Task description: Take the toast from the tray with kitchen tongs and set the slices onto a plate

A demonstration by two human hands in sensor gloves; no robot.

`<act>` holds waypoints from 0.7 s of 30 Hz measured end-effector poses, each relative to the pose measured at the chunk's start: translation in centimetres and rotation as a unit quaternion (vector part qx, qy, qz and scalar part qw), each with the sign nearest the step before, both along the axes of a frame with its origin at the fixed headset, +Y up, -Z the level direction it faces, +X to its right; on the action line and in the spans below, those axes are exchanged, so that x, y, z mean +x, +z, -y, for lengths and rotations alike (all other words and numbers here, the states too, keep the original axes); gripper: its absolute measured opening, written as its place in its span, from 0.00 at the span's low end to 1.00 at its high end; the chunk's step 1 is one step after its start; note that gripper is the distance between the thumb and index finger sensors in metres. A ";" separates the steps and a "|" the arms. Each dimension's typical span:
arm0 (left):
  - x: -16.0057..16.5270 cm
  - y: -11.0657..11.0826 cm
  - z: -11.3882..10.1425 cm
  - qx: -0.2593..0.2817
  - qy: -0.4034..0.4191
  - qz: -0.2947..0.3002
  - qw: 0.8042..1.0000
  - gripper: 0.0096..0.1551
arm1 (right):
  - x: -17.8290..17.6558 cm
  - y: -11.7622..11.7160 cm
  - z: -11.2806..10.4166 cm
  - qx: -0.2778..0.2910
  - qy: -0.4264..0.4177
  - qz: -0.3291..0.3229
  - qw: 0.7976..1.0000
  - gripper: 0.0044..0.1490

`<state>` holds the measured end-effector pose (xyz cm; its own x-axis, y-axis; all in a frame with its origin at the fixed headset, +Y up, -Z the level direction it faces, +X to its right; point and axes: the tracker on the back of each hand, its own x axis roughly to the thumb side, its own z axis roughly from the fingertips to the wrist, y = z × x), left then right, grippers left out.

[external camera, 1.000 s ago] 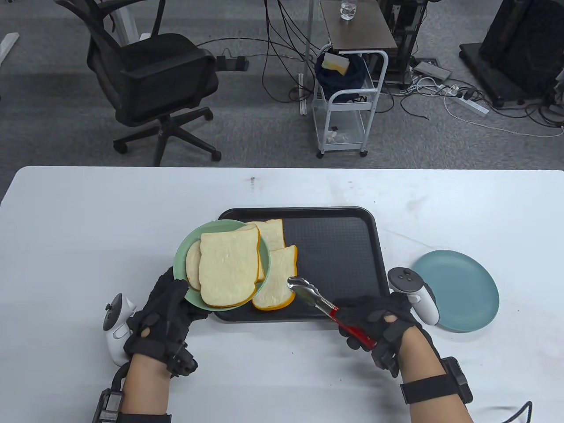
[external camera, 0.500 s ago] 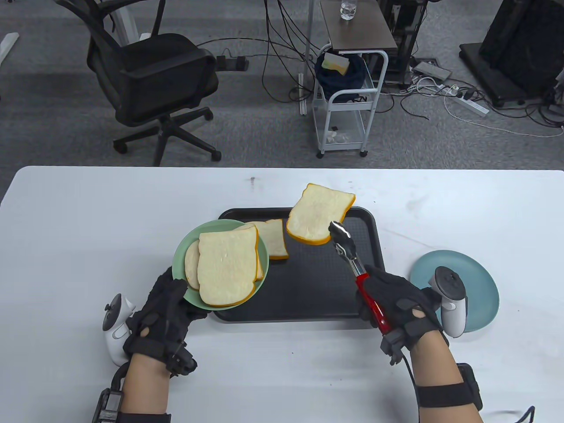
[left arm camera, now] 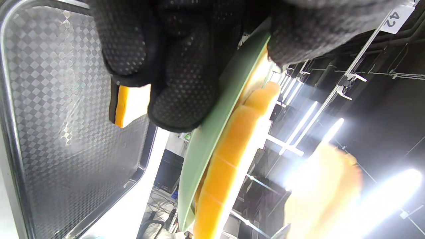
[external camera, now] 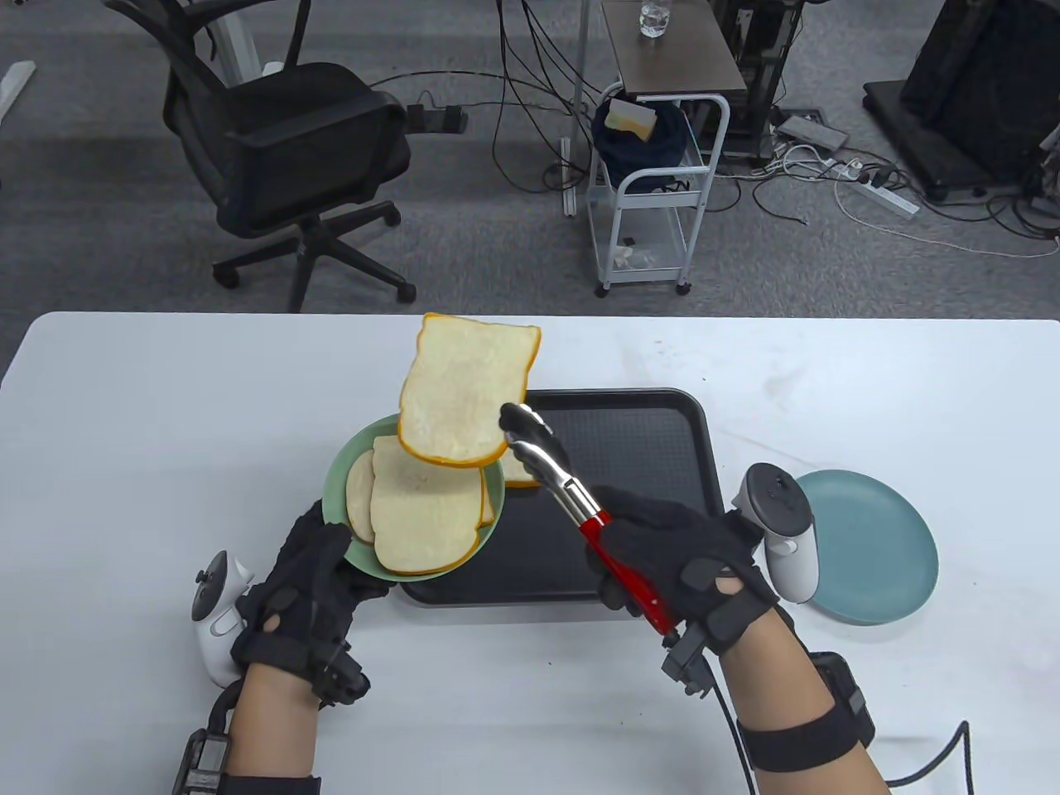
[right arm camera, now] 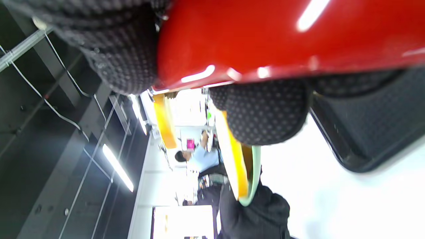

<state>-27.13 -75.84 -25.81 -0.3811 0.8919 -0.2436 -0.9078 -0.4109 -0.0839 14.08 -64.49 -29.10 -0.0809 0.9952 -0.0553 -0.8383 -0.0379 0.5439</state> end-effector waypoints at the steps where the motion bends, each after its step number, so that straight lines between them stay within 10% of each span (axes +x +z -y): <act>1: 0.0 0.0 0.0 -0.001 -0.001 0.000 1.000 0.37 | -0.7 0.1 0.0 -0.003 0.005 -0.010 1.000 0.41; 21: 0.0 -0.2 0.0 -0.006 -0.009 0.000 1.000 0.37 | -1.1 0.1 0.6 -0.055 0.123 -0.093 0.987 0.49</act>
